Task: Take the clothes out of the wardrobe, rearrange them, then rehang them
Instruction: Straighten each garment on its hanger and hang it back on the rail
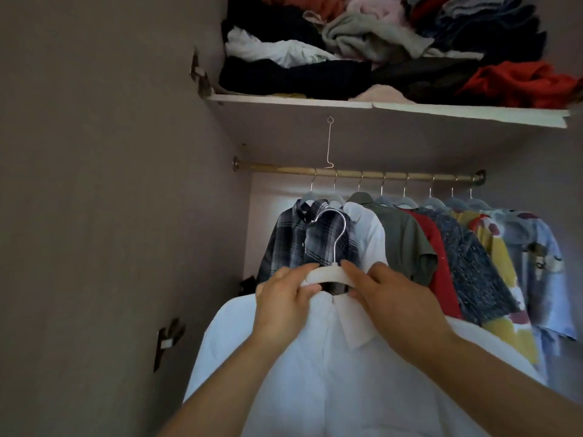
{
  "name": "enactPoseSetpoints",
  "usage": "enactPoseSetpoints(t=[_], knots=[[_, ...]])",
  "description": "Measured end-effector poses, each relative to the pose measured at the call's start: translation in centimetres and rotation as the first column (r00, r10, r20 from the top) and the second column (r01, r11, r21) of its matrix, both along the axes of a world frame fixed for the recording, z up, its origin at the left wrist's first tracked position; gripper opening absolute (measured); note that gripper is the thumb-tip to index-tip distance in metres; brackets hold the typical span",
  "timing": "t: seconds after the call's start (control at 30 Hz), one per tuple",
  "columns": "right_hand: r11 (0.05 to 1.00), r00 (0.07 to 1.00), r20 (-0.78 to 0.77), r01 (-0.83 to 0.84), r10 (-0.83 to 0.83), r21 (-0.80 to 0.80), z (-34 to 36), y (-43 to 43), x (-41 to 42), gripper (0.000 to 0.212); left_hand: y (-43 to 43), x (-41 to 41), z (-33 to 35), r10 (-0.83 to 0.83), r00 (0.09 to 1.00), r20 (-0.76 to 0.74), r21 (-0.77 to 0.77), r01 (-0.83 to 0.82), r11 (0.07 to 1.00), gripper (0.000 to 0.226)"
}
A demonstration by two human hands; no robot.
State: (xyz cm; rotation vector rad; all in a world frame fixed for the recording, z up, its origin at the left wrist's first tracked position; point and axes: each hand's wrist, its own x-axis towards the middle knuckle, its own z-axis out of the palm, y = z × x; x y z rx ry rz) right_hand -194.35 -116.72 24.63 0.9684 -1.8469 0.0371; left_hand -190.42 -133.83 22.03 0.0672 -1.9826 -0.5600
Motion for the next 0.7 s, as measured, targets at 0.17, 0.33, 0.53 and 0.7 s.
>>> enactPoseSetpoints(t=[0.17,0.33,0.53,0.7], knots=[[1.0,0.999,0.042,0.024,-0.025,0.013,3.3,-7.2,-7.7,0.053,-6.8,-8.4,3.0,0.03,0.999,-0.014,0.026,-0.03,0.999,0.036],[0.994,0.992,0.059,0.111,-0.112,0.012,7.7,-13.4,-14.0,0.052,-11.9,-14.0,6.4,0.089,0.992,-0.087,-0.004,-0.089,0.996,0.048],[0.988,0.989,0.024,0.148,-0.147,-0.049,13.3,-19.1,-19.2,0.045,-15.8,-18.1,8.4,0.123,0.983,-0.138,-0.061,-0.132,0.989,0.052],[0.99,0.989,0.074,0.133,-0.13,-0.045,17.1,-23.1,-21.8,0.035,-18.2,-19.3,10.0,0.192,0.978,-0.081,-0.148,-0.203,0.968,0.054]])
